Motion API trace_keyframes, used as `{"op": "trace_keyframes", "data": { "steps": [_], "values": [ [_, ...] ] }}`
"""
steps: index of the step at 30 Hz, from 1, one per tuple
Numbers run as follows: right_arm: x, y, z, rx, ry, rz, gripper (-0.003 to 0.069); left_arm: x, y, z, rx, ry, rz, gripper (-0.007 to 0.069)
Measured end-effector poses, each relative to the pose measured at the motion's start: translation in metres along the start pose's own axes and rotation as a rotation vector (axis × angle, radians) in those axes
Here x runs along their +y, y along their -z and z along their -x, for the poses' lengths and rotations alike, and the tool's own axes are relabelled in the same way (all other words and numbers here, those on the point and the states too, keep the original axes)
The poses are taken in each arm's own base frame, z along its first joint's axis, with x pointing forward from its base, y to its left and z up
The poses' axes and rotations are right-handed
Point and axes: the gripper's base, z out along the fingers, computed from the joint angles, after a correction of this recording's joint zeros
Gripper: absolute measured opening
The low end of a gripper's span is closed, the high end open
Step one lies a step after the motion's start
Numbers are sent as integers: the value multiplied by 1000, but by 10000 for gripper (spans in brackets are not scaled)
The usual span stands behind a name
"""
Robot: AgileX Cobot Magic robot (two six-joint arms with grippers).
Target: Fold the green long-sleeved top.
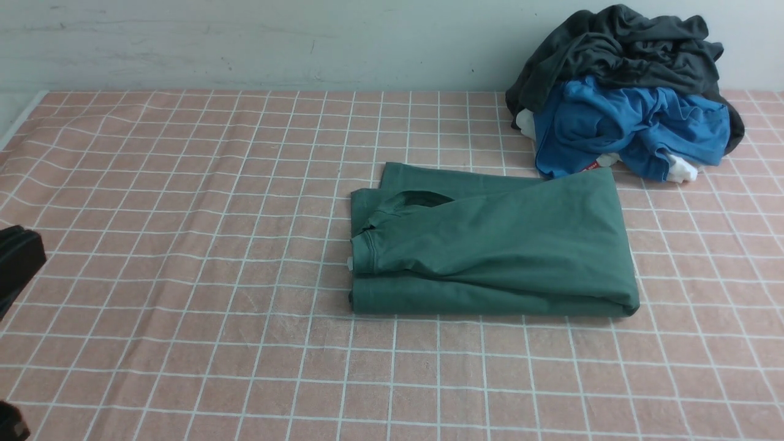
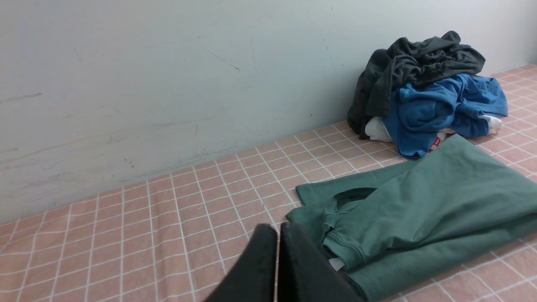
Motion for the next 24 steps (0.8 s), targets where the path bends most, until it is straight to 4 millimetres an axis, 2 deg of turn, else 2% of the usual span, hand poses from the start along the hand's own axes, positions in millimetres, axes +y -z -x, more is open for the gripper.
{"op": "trace_keyframes", "data": {
  "steps": [1,3,8,10,11,12,15,20,24],
  "values": [
    [0,0,0,0,0,0,-14,0,0,-3,2,1,5,-3],
    [0,0,0,0,0,0,-14,1,11,-20,-27,4,56,-3],
    [0,0,0,0,-1,0,-14,1,23,-63,-44,1,181,-3],
    [0,0,0,0,-1,0,-14,1,21,-85,-36,1,219,-3],
    [0,0,0,0,-1,0,-14,1,20,-87,-30,2,221,-3],
    [0,0,0,1,-1,0,-14,0,15,-113,24,9,240,-3],
    [0,0,0,1,0,0,-14,-1,9,-143,102,48,260,-3],
    [0,0,0,1,-1,1,-14,-2,10,-158,222,95,266,-3],
    [0,0,0,1,-2,1,-14,-2,10,-158,241,103,266,-3]
  ]
}}
